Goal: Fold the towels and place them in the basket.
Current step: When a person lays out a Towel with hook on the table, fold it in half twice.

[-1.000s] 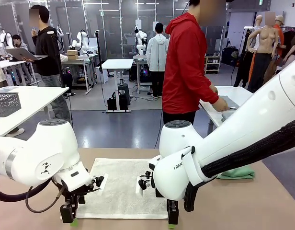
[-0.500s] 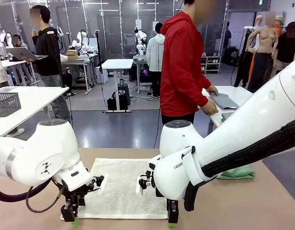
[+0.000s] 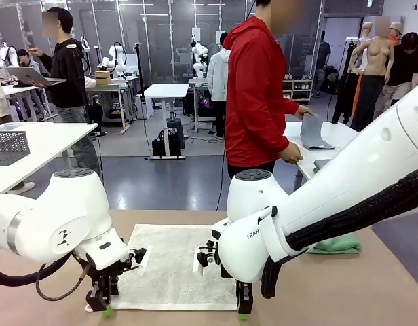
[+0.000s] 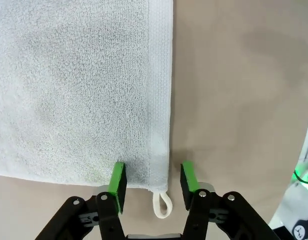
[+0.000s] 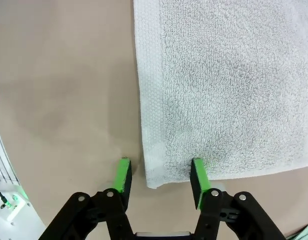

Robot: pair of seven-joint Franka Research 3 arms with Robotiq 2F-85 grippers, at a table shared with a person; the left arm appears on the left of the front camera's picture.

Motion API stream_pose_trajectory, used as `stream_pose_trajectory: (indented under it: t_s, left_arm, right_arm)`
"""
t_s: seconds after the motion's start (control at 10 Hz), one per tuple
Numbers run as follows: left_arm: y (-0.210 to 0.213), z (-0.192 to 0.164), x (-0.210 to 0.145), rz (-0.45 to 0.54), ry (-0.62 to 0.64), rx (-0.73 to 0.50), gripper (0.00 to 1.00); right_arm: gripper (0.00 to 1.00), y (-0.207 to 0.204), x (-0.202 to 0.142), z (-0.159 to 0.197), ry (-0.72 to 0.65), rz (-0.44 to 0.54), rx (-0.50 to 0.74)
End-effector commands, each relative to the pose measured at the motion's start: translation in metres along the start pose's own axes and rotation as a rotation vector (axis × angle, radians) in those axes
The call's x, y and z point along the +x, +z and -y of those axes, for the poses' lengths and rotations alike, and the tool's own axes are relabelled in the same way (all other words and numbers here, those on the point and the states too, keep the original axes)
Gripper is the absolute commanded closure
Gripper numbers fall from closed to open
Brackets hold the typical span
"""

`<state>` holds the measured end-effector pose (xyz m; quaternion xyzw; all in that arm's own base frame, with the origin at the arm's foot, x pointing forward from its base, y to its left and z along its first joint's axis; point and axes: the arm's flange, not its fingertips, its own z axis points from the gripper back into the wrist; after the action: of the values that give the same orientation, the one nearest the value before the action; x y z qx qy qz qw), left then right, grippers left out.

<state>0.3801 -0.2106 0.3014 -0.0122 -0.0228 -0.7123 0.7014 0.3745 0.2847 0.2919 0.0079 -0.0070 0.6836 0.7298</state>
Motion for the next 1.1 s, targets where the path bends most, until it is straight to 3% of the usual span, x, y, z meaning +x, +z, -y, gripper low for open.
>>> stream_pose_trajectory:
  t_s: [0.0, 0.1, 0.3, 0.4, 0.5, 0.6, 0.7, 0.8, 0.9, 1.0]
  left_arm:
    - [-0.0025, -0.0047, 0.0007, 0.013, 0.003, 0.019, 0.43]
    - [-0.002, -0.0047, 0.0007, 0.011, 0.003, 0.023, 0.43]
    - [-0.0017, -0.005, 0.0013, -0.008, -0.003, 0.029, 0.63]
    - [-0.0014, -0.0049, 0.0018, -0.007, -0.004, 0.029, 0.7]
    - [-0.0009, -0.0045, 0.002, -0.006, -0.005, 0.03, 0.82]
    - [-0.0006, -0.0045, 0.0022, -0.005, -0.007, 0.029, 0.89]
    - [-0.0003, -0.0047, 0.0024, -0.006, -0.009, 0.027, 1.0]
    - [0.0006, -0.0048, 0.0025, -0.008, -0.013, 0.024, 1.0]
    - [0.0017, -0.0047, 0.0022, -0.01, -0.017, 0.023, 1.0]
    - [0.0024, -0.0046, 0.0017, -0.01, -0.019, 0.022, 1.0]
  right_arm:
    - [0.4, -0.0032, -0.0063, -0.0032, -0.01, 0.018, -0.009]
    - [0.4, -0.0039, -0.0064, -0.0033, -0.007, 0.021, -0.013]
    - [0.4, -0.0046, -0.0067, -0.0031, -0.01, 0.024, -0.013]
    - [0.6, -0.0041, -0.0064, -0.0033, -0.01, 0.025, -0.015]
    - [0.6, -0.0035, -0.0062, -0.0038, -0.012, 0.028, -0.014]
    - [0.8, -0.0027, -0.0061, -0.0041, -0.013, 0.028, -0.01]
    - [0.65, -0.0012, -0.0057, -0.0046, -0.012, 0.028, -0.005]
    - [1.0, 0.0011, -0.0048, -0.0047, -0.009, 0.025, 0.0]
    - [0.85, 0.0019, -0.0041, -0.0045, -0.007, 0.025, 0.001]
    - [1.0, 0.0023, -0.0037, -0.0043, -0.007, 0.024, 0.003]
